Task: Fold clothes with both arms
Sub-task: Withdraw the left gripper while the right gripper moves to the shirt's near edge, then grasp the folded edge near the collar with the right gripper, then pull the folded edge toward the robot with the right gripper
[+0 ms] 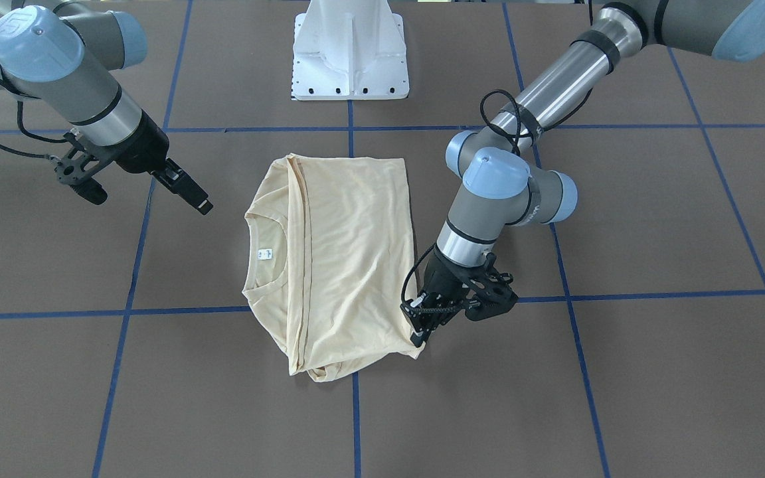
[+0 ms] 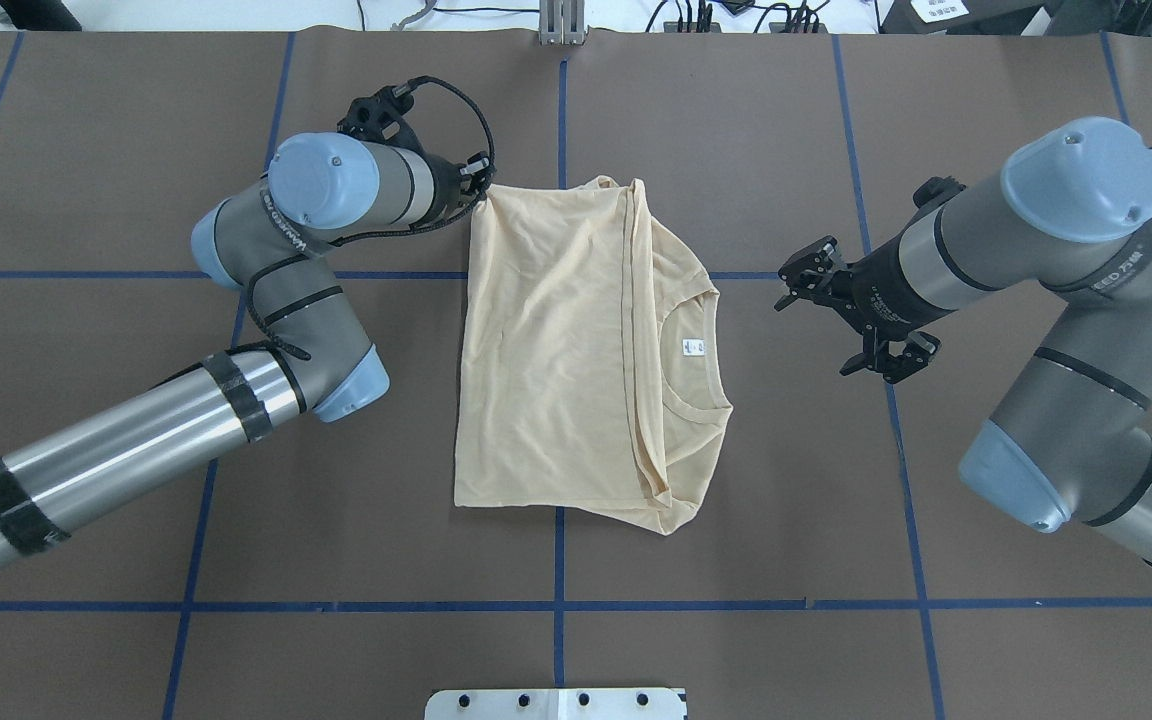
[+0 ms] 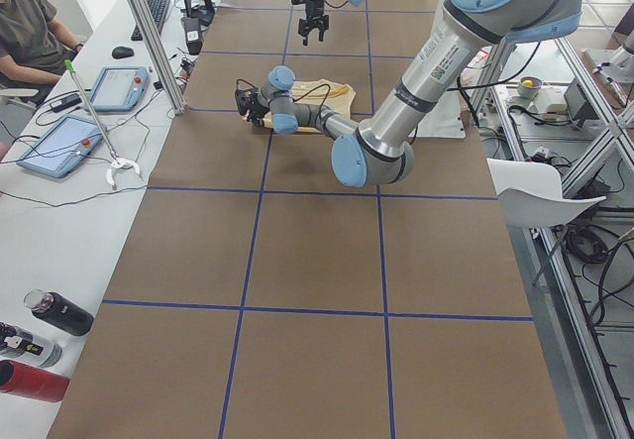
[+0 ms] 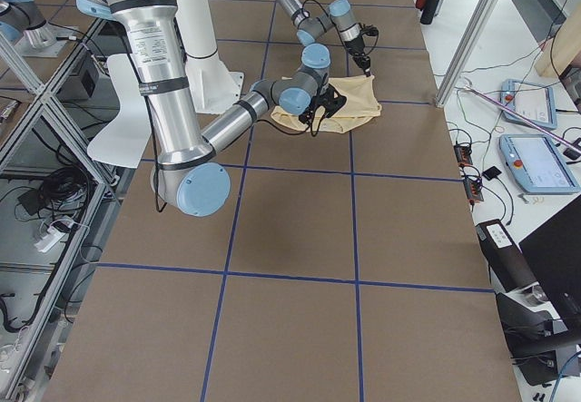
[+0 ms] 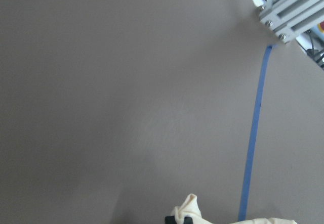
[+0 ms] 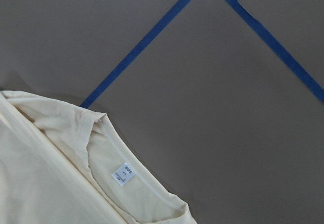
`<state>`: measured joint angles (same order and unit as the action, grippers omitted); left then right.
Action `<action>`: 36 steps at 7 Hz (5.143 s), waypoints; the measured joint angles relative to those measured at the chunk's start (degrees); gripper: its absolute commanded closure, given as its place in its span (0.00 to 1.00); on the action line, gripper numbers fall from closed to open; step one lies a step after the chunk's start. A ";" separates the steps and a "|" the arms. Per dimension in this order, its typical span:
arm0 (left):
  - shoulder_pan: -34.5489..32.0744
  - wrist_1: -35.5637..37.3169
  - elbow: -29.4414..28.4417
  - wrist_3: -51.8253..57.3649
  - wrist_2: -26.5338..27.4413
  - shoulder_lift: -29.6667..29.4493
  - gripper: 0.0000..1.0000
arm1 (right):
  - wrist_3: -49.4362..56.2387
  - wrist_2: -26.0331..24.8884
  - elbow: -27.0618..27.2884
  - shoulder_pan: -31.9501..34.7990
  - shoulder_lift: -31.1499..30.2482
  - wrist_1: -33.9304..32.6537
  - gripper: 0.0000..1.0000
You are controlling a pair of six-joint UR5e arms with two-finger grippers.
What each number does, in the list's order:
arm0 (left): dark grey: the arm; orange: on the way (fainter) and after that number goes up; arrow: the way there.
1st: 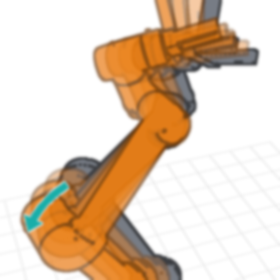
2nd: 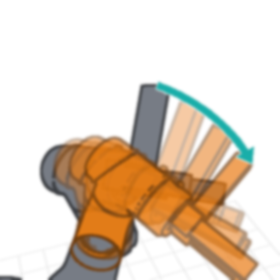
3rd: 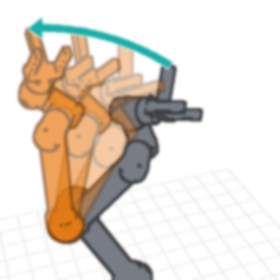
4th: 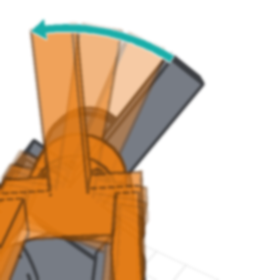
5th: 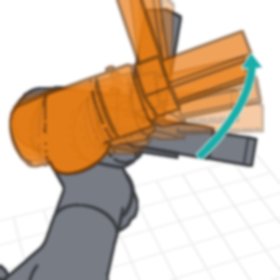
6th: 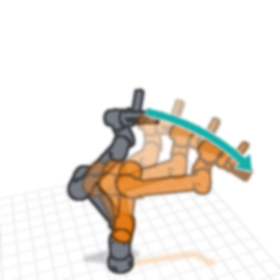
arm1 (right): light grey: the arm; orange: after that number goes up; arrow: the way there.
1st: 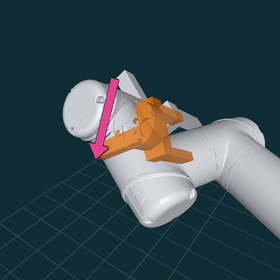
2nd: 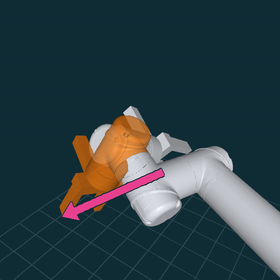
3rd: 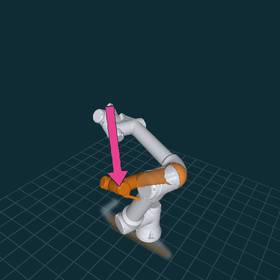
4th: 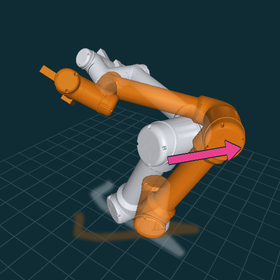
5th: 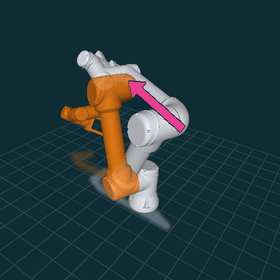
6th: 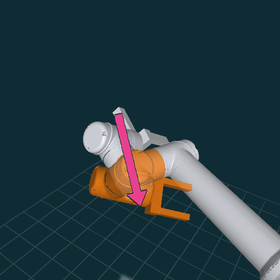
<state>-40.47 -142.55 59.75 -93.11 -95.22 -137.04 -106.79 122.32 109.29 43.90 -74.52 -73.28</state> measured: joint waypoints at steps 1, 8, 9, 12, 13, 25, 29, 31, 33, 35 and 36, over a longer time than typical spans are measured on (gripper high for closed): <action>-0.80 -1.58 -2.99 1.08 -0.02 -1.44 0.01 | 0.02 -0.13 -0.04 -0.19 0.29 0.02 0.00; -1.53 0.00 21.20 4.28 -4.56 14.55 0.01 | 12.86 -16.56 -1.78 -15.35 12.87 -10.02 0.16; -1.66 0.79 23.86 6.06 -4.66 16.69 0.01 | 19.08 -18.07 -1.91 -17.52 14.91 -13.94 0.39; -1.78 1.29 25.70 6.92 -4.55 18.57 0.01 | 43.20 -21.59 -2.42 -21.92 16.55 -19.80 0.82; -1.78 1.30 25.72 6.83 -4.47 18.72 0.01 | 50.36 -21.79 -3.23 -22.52 16.65 -20.20 0.82; -1.30 1.23 25.19 5.24 -3.39 19.00 0.01 | 60.47 -24.21 -7.17 -23.90 18.09 -22.29 1.00; -1.14 1.22 25.20 3.47 -3.28 18.86 0.01 | 58.99 -24.07 -2.54 -23.14 14.92 -25.59 1.00; -1.07 1.20 25.30 2.65 -2.93 18.79 0.01 | 51.30 -24.39 -1.66 -25.66 12.68 -25.84 1.00; -1.04 1.16 25.31 2.41 -2.63 18.80 0.01 | 46.94 -24.41 -1.82 -26.03 12.37 -25.80 0.32; -1.03 1.15 25.17 2.33 -2.46 18.80 0.01 | 43.14 -24.39 -1.85 -25.19 12.38 -25.73 0.30; -1.02 1.14 25.11 2.34 -2.44 18.82 0.01 | 38.63 -24.35 -1.81 -24.97 12.36 -24.64 0.30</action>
<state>-41.48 -141.41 84.86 -90.77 -97.66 -118.22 -68.15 97.97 107.48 18.93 -62.16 -97.92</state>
